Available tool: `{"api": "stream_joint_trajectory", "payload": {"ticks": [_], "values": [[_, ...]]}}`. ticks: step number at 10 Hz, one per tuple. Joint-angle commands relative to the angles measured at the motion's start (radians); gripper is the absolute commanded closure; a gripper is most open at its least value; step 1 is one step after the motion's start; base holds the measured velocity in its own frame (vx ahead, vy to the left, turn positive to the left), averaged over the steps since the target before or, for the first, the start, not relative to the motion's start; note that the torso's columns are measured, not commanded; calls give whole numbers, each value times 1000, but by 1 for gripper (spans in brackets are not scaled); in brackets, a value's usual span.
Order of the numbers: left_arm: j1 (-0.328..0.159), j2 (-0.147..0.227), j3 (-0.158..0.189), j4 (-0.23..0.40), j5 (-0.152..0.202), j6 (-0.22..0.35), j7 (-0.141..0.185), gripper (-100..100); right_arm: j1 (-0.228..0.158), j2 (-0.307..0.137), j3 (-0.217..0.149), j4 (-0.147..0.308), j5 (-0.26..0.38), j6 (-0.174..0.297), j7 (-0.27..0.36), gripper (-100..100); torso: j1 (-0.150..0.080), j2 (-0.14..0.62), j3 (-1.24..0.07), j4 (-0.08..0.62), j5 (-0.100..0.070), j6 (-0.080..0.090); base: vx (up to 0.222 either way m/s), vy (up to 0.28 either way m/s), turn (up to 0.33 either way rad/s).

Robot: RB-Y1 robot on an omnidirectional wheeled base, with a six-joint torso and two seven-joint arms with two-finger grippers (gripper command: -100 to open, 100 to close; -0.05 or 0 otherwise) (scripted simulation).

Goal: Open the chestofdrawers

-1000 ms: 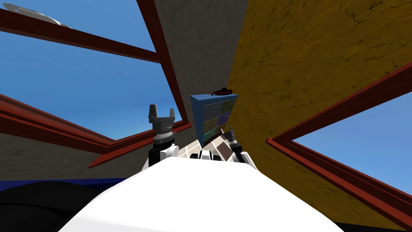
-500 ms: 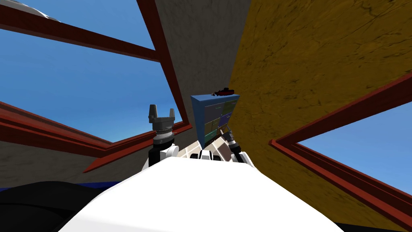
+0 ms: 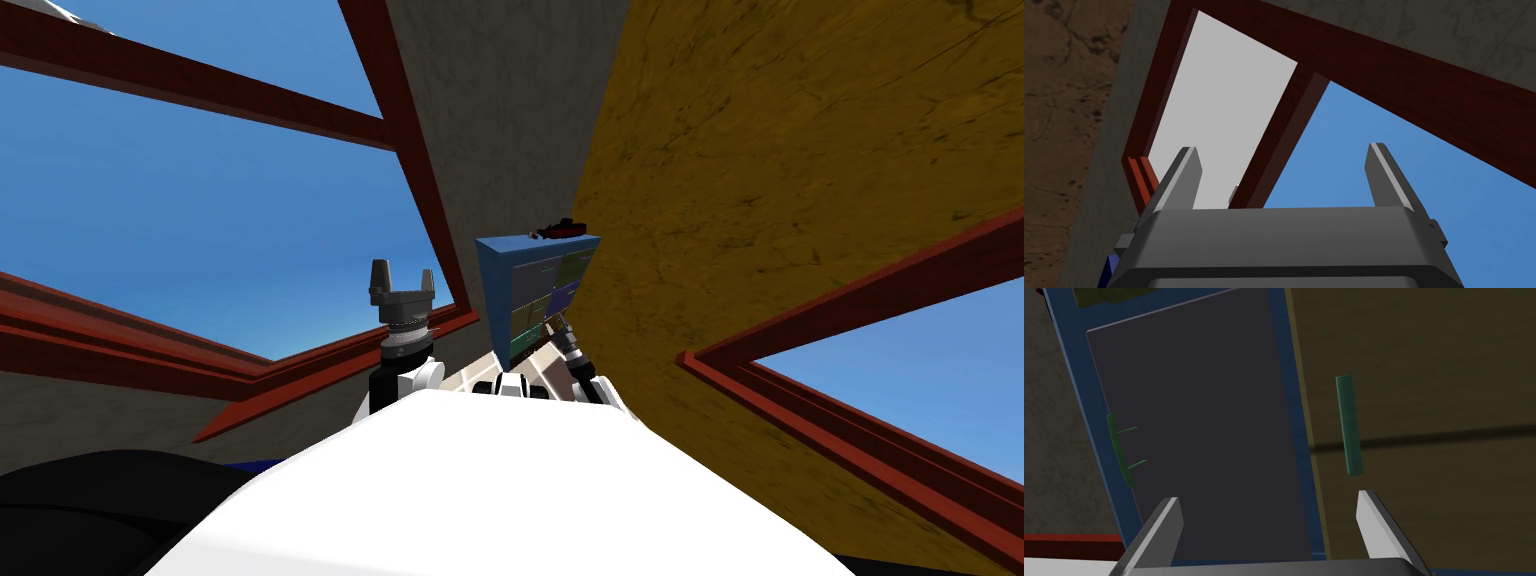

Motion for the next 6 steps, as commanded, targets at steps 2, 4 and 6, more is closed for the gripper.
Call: {"api": "stream_joint_trajectory", "payload": {"ticks": [2, 4, 6], "values": [[0, 0, 0, 0, 0, 0, 0, 0, -8, 6, -1, 28, 24, -12, 87, -100, -1, 1, 1, 1, 0, 0, 35, 36, 1], [0, 0, 0, 0, 0, 0, 0, 0, -16, 8, -1, 51, 44, -19, 144, -100, 0, 0, 0, 0, 0, 0, 54, 41, 0], [0, 0, 0, 0, 0, 0, 0, 0, -23, 10, -2, 73, 63, -27, 196, -100, -1, 0, 0, 0, 0, 0, 56, 33, 1]]}}
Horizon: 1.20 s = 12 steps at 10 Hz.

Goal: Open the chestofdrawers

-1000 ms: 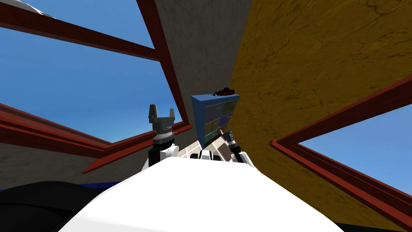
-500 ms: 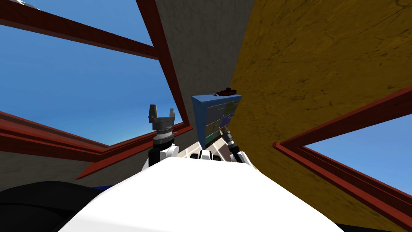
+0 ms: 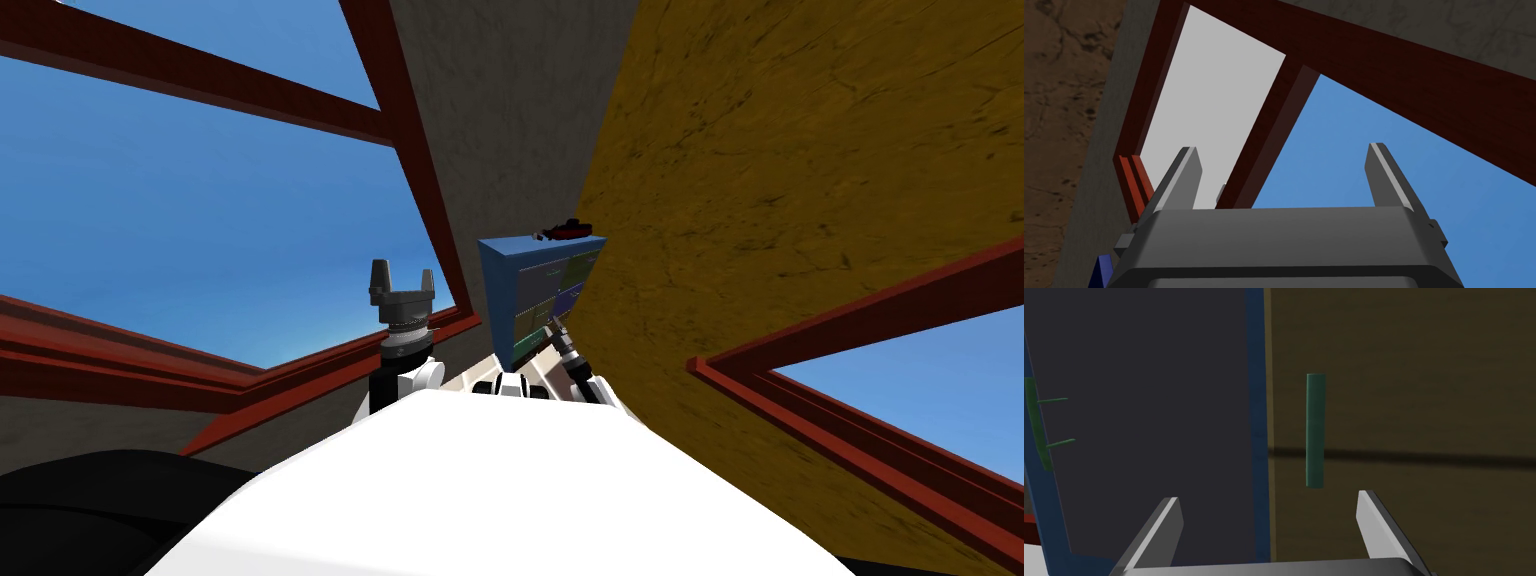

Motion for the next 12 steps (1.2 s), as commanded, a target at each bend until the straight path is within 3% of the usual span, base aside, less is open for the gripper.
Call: {"api": "stream_joint_trajectory", "payload": {"ticks": [1, 9, 11, 12], "values": [[0, 0, 0, 0, 0, 0, 0, 0, -11, 0, 0, 29, 27, -10, 76, -100, 0, 1, 1, 0, 0, 0, 39, 30, 1], [0, 0, 0, 0, 0, 0, 0, 0, -33, -13, -2, 92, 85, -34, 256, -100, 0, 1, 1, 0, 0, 0, 37, 29, 1], [0, 0, 0, 0, 0, 0, 0, 0, -33, -14, -2, 92, 87, -34, 257, -100, 0, 1, 1, 0, 0, 0, 28, 17, 0], [0, 0, 0, 0, 0, 0, 0, 0, -50, -31, -34, 113, 95, -57, 236, -100, 0, 2, 1, 0, 0, 0, 4, 35, -17]]}}
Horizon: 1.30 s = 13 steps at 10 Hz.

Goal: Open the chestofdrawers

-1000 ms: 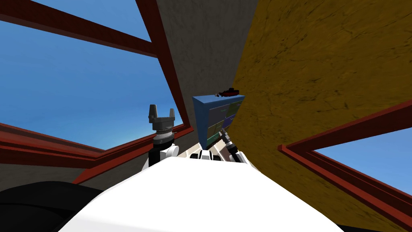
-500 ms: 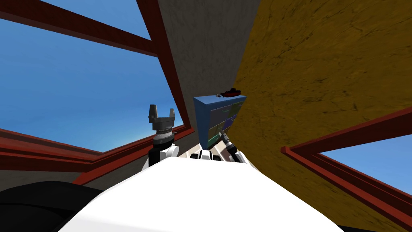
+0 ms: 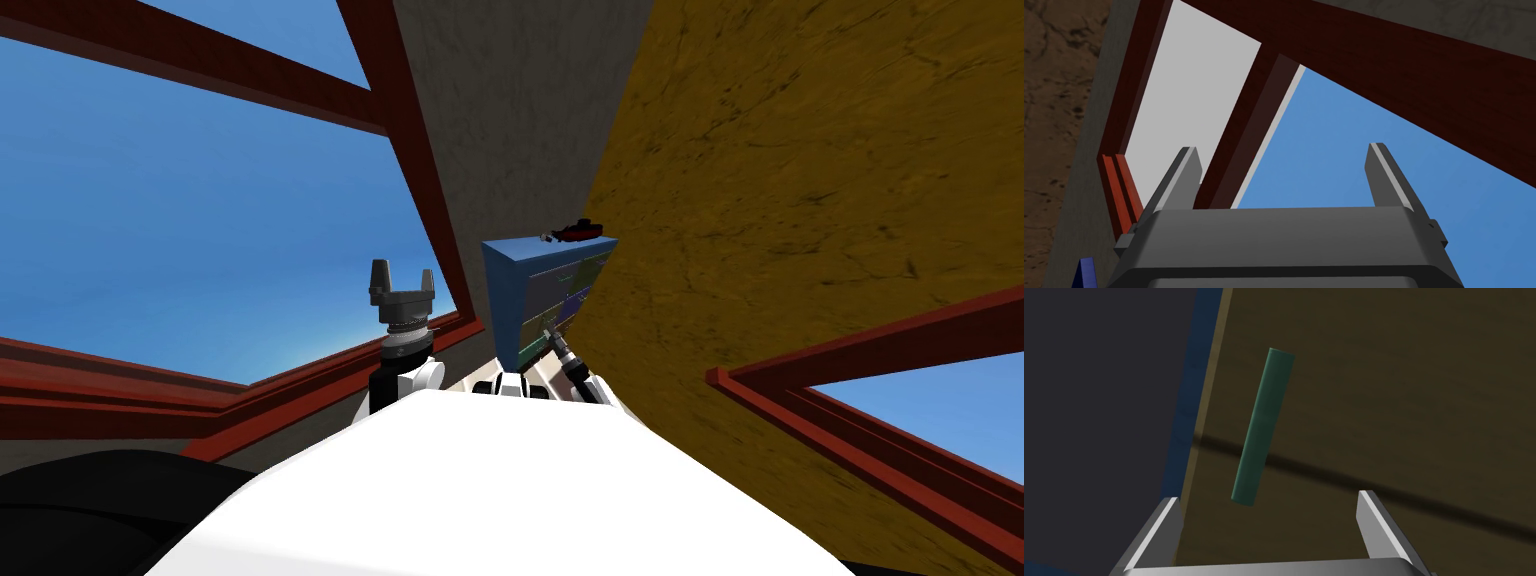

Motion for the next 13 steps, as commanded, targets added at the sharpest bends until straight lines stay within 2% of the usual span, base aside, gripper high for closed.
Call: {"api": "stream_joint_trajectory", "payload": {"ticks": [1, 4, 6, 7, 8, 11, 12, 13], "values": [[0, 0, 0, 0, 0, 0, 0, 0, -25, -25, -49, 30, 11, -34, -38, -100, 1, 0, 0, 0, 0, 0, 0, 75, 0], [0, 0, 0, 0, 0, 0, 0, 0, -67, -68, -131, 81, 28, -91, -101, -100, 4, -1, 0, 0, 1, 0, -1, 142, 30], [0, 0, 0, 0, 0, 0, 0, 0, -84, -85, -164, 101, 35, -114, -126, -100, -2, -1, -1, 0, -1, 0, 0, 99, -2], [0, 0, 0, 0, 0, 0, 0, 0, -76, -79, -152, 89, 34, -102, -119, -100, -2, -1, 0, 0, -1, 0, -1, 43, -6], [0, 0, 0, 0, 0, 0, 0, 0, -59, -59, -115, 71, 25, -80, -88, 100, -3, -1, 0, 0, -1, 0, -4, -31, 56], [0, 0, 0, 0, 0, 0, 0, 0, -34, -34, -66, 40, 14, -45, -50, 100, -7, -6, -3, -1, -1, 2, 0, -116, -7], [0, 0, 0, 0, 0, 0, 0, 0, -17, -17, -33, 20, 7, -23, -25, 100, -8, -8, -4, -2, -1, 4, 2, -114, -28], [0, 0, 0, 0, 0, 0, 0, 0, -8, -8, -16, 10, 4, -11, -13, 100, -7, -8, -4, -3, -1, 4, -1, -103, -16]]}}
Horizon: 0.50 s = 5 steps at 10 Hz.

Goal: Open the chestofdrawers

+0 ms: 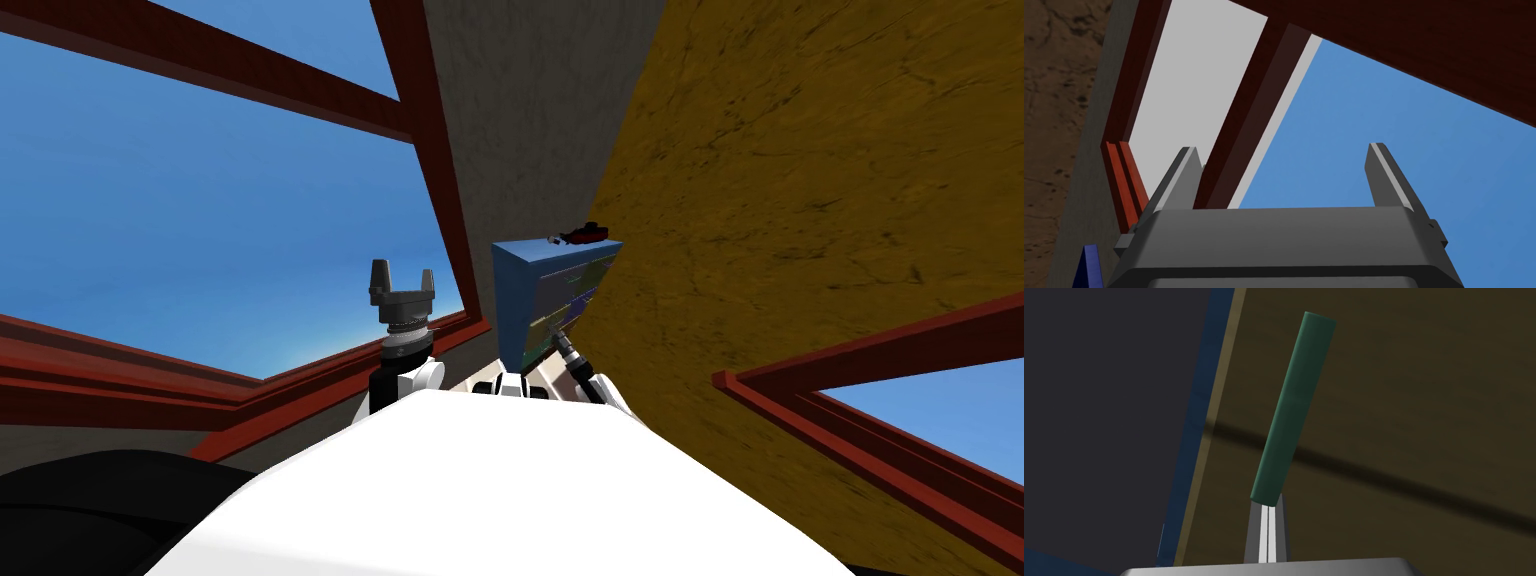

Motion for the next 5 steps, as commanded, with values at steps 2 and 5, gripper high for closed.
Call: {"api": "stream_joint_trajectory", "payload": {"ticks": [2, 5], "values": [[0, 0, 0, 0, 0, 0, 0, 0, 22, 20, 40, -28, -9, 27, 31, 100, 1, 0, 0, 0, 0, 0, -6, -61, -4], [0, 0, 0, 0, 0, 0, 0, 0, 13, 28, 65, -30, -20, -1, 13, -100, -10, 0, 1, -1, -2, 3, -47, -134, 63]]}}
